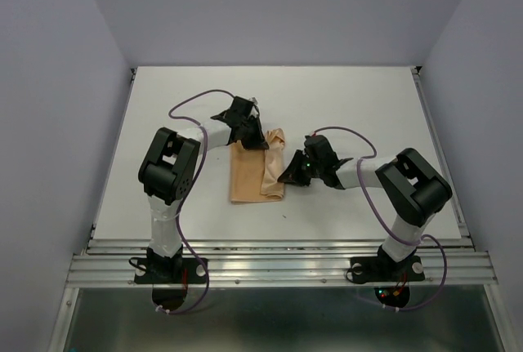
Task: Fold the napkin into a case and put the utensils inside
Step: Smooth out the 2/3-rectangle-folded napkin at the center of the board.
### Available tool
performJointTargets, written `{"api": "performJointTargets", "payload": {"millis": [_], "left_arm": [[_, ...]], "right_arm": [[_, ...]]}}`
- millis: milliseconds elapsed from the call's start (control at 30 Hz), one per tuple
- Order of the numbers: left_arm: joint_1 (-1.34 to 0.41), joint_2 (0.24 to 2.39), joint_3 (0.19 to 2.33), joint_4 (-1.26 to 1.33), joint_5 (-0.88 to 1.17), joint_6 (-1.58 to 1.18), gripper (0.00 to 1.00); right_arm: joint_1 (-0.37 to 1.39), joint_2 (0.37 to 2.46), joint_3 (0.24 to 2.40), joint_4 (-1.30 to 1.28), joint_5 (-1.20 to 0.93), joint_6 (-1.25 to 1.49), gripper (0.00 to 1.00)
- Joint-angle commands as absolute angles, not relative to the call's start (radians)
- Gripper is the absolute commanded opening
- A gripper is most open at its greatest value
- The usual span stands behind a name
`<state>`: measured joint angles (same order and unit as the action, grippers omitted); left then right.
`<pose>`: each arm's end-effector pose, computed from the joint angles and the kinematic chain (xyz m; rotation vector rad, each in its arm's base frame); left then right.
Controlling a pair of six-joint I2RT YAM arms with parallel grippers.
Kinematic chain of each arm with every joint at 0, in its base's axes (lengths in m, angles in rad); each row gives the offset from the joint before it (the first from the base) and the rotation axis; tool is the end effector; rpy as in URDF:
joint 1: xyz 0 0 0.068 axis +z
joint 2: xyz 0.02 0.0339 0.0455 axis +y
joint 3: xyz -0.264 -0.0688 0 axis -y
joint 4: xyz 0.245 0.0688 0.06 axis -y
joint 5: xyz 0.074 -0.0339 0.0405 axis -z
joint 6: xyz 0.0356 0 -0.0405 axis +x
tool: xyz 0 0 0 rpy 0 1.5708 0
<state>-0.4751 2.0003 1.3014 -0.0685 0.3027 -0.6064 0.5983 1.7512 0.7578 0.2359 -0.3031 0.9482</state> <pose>0.3809 -0.2079 0.1669 -0.0023 2.4698 -0.8612 0.2665 0.1946 0.1265 0.2799 2.5517 1.0504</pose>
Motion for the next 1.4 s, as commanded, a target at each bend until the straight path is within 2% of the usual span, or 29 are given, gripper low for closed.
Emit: {"api": "performJointTargets", "payload": {"millis": [0,200,233,333,433,500,700,967,1367], "left_arm": [[-0.469,1.936,1.353,-0.095,0.293,-0.589,0.00],[-0.469,1.942,1.393,-0.132,0.276,-0.571,0.00],[-0.469,1.948,1.402,-0.135,0.278,-0.569,0.00],[-0.469,1.985,1.420,-0.155,0.281,-0.555,0.00],[-0.469,1.997,1.427,-0.175,0.279,-0.545,0.00],[-0.466,1.999,1.425,-0.178,0.279,-0.540,0.00],[-0.465,1.999,1.417,-0.184,0.284,-0.526,0.00],[-0.462,1.990,1.359,-0.146,0.301,-0.523,0.00],[-0.449,2.009,1.319,-0.115,0.310,-0.505,0.00]], "right_arm": [[0.620,1.741,0.799,0.158,-0.227,0.907,0.12],[0.629,1.735,0.831,0.088,-0.170,0.859,0.13],[0.629,1.733,0.836,0.081,-0.170,0.844,0.26],[0.640,1.723,0.856,0.061,-0.190,0.818,0.48],[0.649,1.695,0.853,0.051,-0.184,0.816,0.51],[0.649,1.661,0.850,0.040,-0.164,0.815,0.50],[0.649,1.609,0.851,0.017,-0.120,0.822,0.34],[0.649,1.634,0.877,0.063,-0.135,0.839,0.19],[0.580,1.749,0.936,0.244,-0.230,0.899,0.13]]}}
